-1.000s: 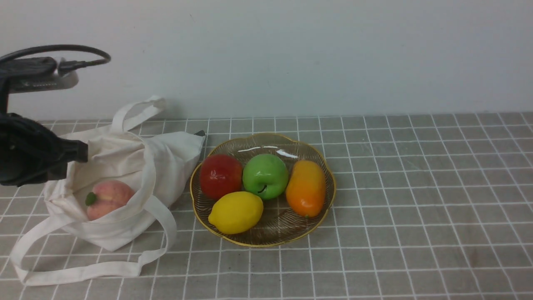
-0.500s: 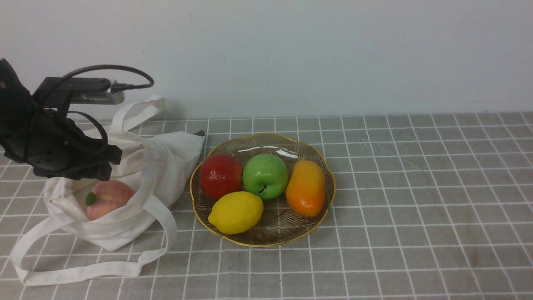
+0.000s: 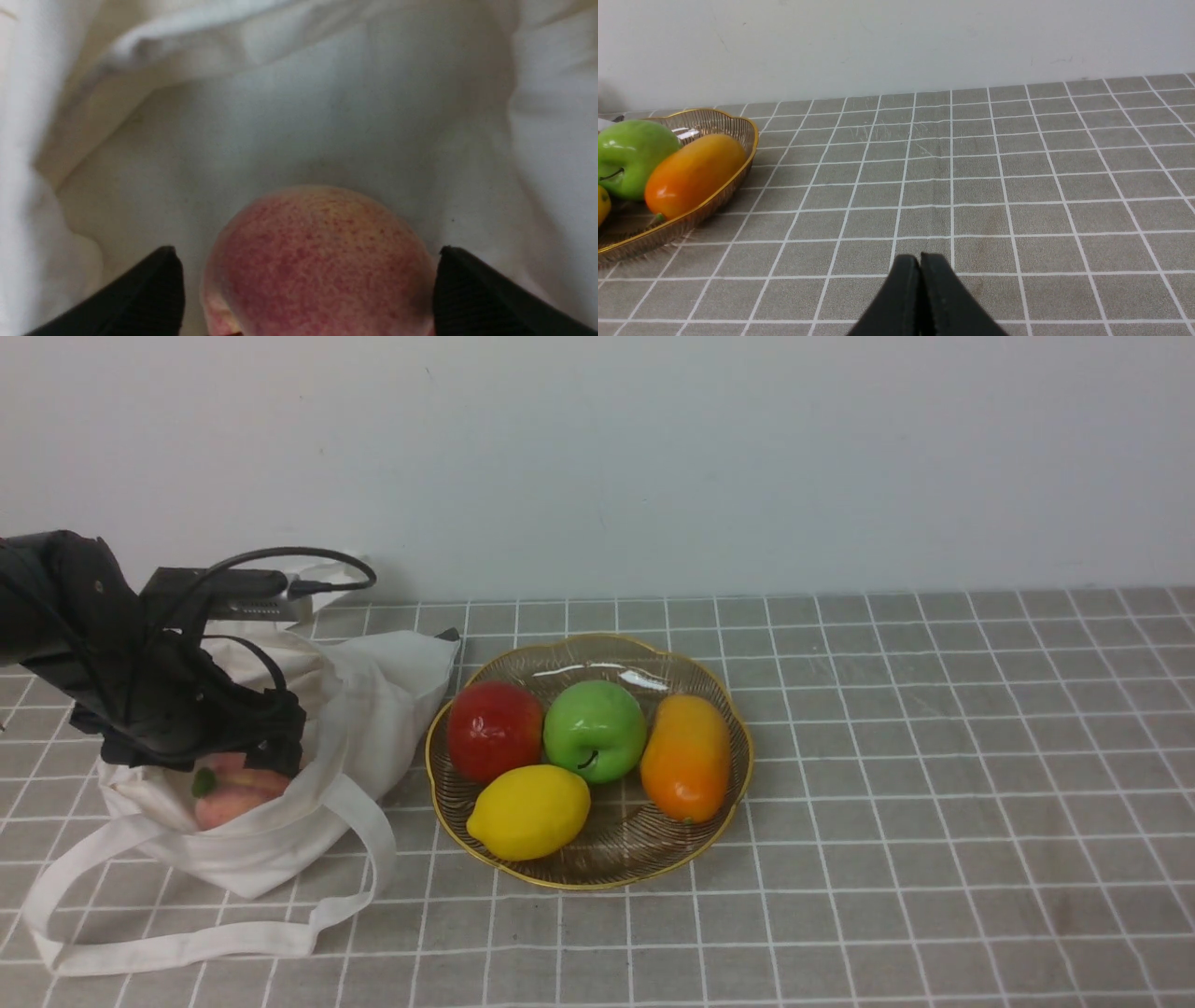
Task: Take the fruit out of the bag on the grey coffee tablecloth and place them on the plate.
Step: 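Reach into the cloth bag and grasp the peach with the left gripper, then move the peach from the bag and place it on the plate with the left gripper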
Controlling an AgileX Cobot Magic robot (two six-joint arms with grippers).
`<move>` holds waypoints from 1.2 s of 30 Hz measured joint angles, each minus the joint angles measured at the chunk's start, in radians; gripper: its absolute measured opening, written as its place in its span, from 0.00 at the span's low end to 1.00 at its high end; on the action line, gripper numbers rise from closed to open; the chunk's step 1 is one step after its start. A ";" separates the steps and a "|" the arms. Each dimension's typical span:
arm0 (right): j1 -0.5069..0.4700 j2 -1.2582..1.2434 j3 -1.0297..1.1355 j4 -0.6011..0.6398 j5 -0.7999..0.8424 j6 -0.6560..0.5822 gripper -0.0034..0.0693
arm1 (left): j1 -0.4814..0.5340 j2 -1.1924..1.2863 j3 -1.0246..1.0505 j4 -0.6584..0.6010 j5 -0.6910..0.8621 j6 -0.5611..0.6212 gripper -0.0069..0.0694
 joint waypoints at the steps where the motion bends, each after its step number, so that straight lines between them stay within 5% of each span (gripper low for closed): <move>1: 0.000 0.000 0.000 0.000 0.000 0.000 0.03 | 0.000 0.008 -0.002 -0.009 -0.001 0.000 0.96; 8: 0.000 0.000 0.000 0.000 0.000 0.000 0.03 | -0.001 0.034 -0.015 -0.028 -0.023 -0.024 0.86; 27: 0.000 0.000 0.000 0.000 0.000 0.000 0.03 | -0.007 -0.222 -0.076 -0.040 0.067 -0.052 0.86; 32: 0.000 0.000 0.000 0.000 0.000 0.000 0.03 | -0.094 -0.318 -0.087 -0.166 0.067 0.035 0.86; 36: 0.000 0.000 0.000 0.000 0.000 0.000 0.03 | -0.263 -0.327 -0.087 -0.325 0.068 0.125 0.86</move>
